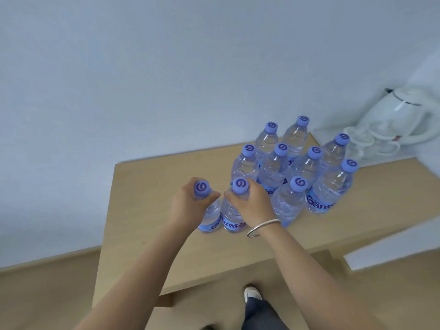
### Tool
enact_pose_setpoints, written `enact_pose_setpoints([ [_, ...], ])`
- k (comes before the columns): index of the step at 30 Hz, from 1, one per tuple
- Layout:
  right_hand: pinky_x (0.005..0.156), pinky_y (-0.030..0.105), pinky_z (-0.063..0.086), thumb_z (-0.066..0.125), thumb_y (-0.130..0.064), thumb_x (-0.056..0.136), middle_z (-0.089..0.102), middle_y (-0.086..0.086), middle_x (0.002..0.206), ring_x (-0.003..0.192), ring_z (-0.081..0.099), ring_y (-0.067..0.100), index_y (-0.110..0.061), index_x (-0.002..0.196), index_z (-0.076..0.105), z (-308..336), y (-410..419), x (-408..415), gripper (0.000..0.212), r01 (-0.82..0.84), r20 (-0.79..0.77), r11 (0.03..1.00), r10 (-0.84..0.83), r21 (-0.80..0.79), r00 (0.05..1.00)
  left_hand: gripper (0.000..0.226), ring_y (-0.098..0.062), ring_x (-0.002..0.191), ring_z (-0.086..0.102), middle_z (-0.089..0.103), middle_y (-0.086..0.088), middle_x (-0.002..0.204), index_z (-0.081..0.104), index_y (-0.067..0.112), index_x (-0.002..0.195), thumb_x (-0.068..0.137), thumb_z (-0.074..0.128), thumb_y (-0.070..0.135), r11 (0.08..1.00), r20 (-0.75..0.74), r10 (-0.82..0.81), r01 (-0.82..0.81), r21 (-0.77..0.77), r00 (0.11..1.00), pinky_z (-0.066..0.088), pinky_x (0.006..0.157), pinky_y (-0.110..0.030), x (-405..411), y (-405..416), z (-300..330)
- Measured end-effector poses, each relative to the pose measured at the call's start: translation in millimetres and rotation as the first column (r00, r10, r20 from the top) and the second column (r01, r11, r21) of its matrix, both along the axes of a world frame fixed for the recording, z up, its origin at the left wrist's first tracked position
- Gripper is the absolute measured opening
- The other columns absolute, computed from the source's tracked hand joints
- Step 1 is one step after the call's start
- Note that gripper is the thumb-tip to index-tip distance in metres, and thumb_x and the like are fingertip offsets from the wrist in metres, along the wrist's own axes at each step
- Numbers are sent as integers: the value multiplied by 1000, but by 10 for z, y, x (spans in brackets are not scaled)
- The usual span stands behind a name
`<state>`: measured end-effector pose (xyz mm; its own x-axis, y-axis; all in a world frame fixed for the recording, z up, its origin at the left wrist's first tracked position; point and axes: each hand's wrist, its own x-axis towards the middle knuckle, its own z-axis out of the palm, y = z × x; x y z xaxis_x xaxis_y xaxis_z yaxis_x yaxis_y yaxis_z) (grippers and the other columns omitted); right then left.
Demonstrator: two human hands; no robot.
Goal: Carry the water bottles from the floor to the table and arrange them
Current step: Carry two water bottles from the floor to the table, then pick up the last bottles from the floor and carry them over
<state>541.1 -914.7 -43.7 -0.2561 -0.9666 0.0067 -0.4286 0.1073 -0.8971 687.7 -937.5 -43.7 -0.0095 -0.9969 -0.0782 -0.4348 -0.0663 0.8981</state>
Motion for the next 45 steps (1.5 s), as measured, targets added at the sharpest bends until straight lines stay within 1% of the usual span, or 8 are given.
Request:
enact_pose_setpoints([
  [8, 80, 25, 44, 69, -27, 80, 62, -6, 89, 87, 59, 14, -21, 92, 55, 5, 78, 109, 20, 88, 59, 992, -93, 93, 994, 47, -10, 82, 54, 57, 8, 97, 50, 15, 115, 74, 74, 18, 989, -7, -148, 148, 13, 989, 40, 63, -18, 48, 24, -121],
  [11, 80, 24, 40, 67, -36, 80, 61, -7, 96, 91, 57, 12, -24, 98, 53, -55, 99, 124, 26, 138, 4, 985, -139, 101, 990, 63, -29, 105, 54, 53, -11, 119, 43, 5, 123, 70, 76, 13, 985, -42, -153, 156, 74, 987, 46, 82, -38, 79, 171, -247],
  [17, 92, 24, 36, 61, -45, 84, 52, -5, 123, 115, 48, 11, -16, 128, 47, -255, 425, 10, 55, 150, -38, 972, -146, 181, 989, 90, -27, 135, 22, 26, -12, 144, 18, 5, 142, 75, 74, 26, 940, 107, -208, 169, 296, 972, 24, 111, -38, -52, 854, -531],
  [21, 96, 29, 43, 62, -32, 86, 63, 6, 118, 108, 59, 18, -9, 119, 58, -283, 692, -290, 41, 268, -60, 929, -261, 256, 963, 89, -27, 142, 10, 15, -13, 153, 11, 2, 146, 83, 63, 38, 859, 243, -446, 335, 387, 862, 15, 115, -34, -326, 1064, -563],
  [27, 87, 26, 46, 59, -20, 87, 68, 6, 103, 95, 61, 18, -10, 106, 64, -230, 1392, -986, 22, 419, -56, 883, -417, 213, 907, 71, -22, 137, 27, 31, -6, 149, 26, 10, 144, 87, 57, 36, 734, 306, -679, 605, 309, 667, 24, 108, -29, -1008, 1219, -474],
  [32, 79, 21, 41, 57, -28, 87, 67, -1, 104, 90, 57, 11, -15, 105, 64, -247, 2255, -1723, 24, 552, -238, 801, -503, 234, 831, 64, -18, 133, 36, 39, -4, 144, 33, 14, 141, 86, 58, 39, 574, 372, -801, 780, 250, 470, 28, 105, -27, -1896, 1600, -366],
  [42, 88, 37, 47, 51, -33, 88, 61, 6, 116, 103, 57, 24, -10, 110, 60, -63, 3864, -3079, 33, 753, -431, 611, -627, 244, 649, 56, -21, 121, 46, 37, 2, 143, 40, 17, 137, 86, 58, 36, 354, 359, -873, 935, -1, 331, 36, 92, -26, -3846, 2556, 104],
  [45, 88, 32, 44, 51, -33, 89, 60, 3, 118, 105, 56, 21, -14, 114, 60, -24, 4307, -3430, 32, 803, -428, 552, -684, 226, 591, 54, -17, 123, 45, 35, 4, 144, 41, 19, 136, 87, 57, 37, 324, 345, -886, 946, -17, 310, 32, 90, -23, -4340, 2828, 166],
])
